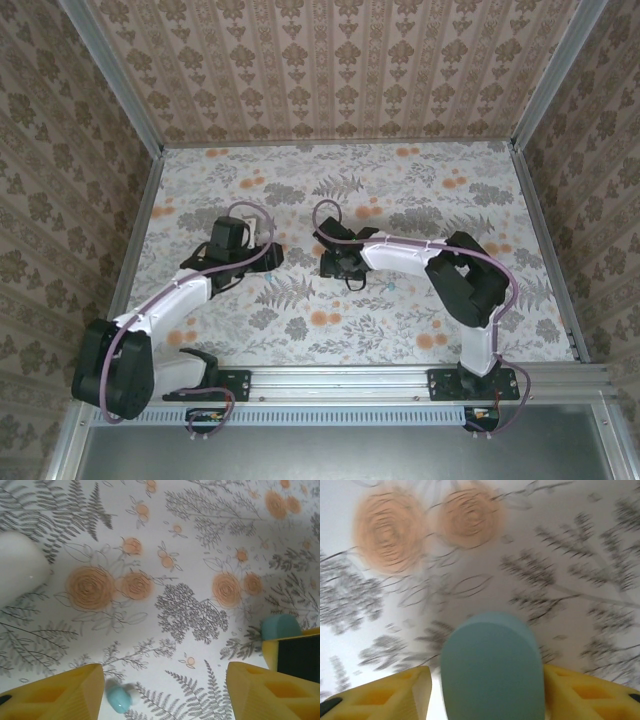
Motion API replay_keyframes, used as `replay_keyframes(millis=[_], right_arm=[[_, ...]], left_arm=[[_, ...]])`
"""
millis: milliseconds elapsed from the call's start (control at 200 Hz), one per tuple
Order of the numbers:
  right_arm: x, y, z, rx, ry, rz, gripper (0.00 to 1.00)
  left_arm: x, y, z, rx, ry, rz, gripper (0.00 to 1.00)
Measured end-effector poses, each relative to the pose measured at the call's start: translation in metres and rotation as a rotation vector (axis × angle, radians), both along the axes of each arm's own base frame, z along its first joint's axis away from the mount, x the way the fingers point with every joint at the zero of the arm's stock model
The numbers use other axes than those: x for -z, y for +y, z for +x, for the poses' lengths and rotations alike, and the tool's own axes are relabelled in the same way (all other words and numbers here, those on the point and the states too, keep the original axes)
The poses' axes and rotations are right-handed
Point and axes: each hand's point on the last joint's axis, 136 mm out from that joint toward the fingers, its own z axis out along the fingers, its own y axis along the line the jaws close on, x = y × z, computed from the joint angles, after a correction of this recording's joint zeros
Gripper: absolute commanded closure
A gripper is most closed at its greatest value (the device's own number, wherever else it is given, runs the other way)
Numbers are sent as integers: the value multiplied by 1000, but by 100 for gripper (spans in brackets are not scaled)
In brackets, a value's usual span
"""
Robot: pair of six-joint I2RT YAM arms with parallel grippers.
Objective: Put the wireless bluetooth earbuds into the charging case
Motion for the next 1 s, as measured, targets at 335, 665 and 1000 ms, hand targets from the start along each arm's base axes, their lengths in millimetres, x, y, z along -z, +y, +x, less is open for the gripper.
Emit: replay_keyframes(millis=[335,665,1000], right_arm=[[-77,-5,-4,16,-104,162,33],[-72,-103,0,159,-107,140,33],[-81,-132,-13,164,-118,189,32]], left_arm=[[2,-57,-30,122,-1,57,34],[23,-132,-33,279,29,138,32],[40,-153,-39,541,14,195,32]])
